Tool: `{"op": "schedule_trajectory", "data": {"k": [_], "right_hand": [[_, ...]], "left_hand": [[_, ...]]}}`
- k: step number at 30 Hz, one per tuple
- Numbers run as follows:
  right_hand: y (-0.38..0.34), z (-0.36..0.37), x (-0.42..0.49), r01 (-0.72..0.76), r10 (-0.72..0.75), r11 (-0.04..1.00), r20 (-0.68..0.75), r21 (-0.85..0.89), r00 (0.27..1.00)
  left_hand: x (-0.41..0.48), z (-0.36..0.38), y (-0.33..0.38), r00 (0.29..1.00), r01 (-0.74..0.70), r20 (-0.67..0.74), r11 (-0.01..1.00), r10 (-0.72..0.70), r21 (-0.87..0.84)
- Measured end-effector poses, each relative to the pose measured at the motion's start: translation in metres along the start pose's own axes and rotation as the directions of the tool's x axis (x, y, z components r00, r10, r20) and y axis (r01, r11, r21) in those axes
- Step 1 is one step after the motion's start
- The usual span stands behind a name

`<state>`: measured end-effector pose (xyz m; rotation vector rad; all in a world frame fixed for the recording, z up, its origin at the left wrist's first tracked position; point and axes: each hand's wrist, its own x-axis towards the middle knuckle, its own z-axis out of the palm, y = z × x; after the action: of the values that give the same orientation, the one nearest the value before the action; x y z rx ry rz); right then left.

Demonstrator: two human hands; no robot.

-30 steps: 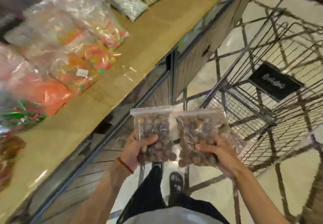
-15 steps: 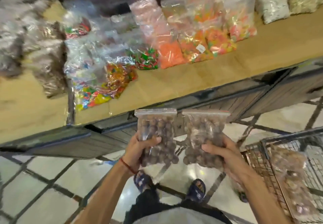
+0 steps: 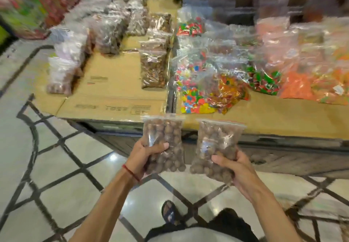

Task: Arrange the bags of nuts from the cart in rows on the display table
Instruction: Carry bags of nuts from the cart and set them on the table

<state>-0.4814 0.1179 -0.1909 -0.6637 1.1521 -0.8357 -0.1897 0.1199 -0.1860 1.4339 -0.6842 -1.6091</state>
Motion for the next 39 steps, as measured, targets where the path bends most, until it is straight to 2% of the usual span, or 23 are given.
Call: {"op": "schedule_trajectory", "data": {"k": [9, 15, 21, 25, 28, 34, 39], "right_hand": [[-0.012, 0.144, 0.081, 0.005, 0.002, 0.998, 0.096, -0.068, 0.995], [-0.032, 0.205, 0.145, 0.038, -0.017, 0.992, 0.170, -0.120, 0.985], [-0.048, 0.257, 0.210, -0.023, 0.052, 0.989, 0.204, -0.145, 0.978], [-0.062, 0.286, 0.233, -0.018, 0.044, 0.990, 0.184, -0.143, 0.982], [-0.067, 0.306, 0.249, -0.020, 0.042, 0.990, 0.155, -0.141, 0.987], [-0.053, 0.360, 0.260, 0.070, -0.074, 0.985, -0.022, -0.159, 0.997], [-0.036, 0.402, 0.258, 0.093, -0.108, 0.991, -0.150, -0.100, 0.983]], "left_hand": [[0.032, -0.136, 0.072, 0.991, -0.089, -0.109, 0.995, 0.083, -0.055], [0.073, -0.182, 0.097, 0.977, -0.087, -0.202, 0.995, 0.075, -0.052], [0.119, -0.222, 0.125, 0.962, -0.085, -0.266, 0.994, 0.063, -0.070], [0.154, -0.246, 0.144, 0.965, -0.030, -0.262, 0.995, 0.003, -0.099], [0.185, -0.268, 0.158, 0.962, 0.002, -0.273, 0.999, -0.012, -0.037], [0.232, -0.316, 0.186, 0.994, 0.019, -0.107, 1.000, -0.020, -0.009], [0.277, -0.344, 0.213, 0.992, 0.078, -0.105, 0.996, -0.074, 0.037]]}}
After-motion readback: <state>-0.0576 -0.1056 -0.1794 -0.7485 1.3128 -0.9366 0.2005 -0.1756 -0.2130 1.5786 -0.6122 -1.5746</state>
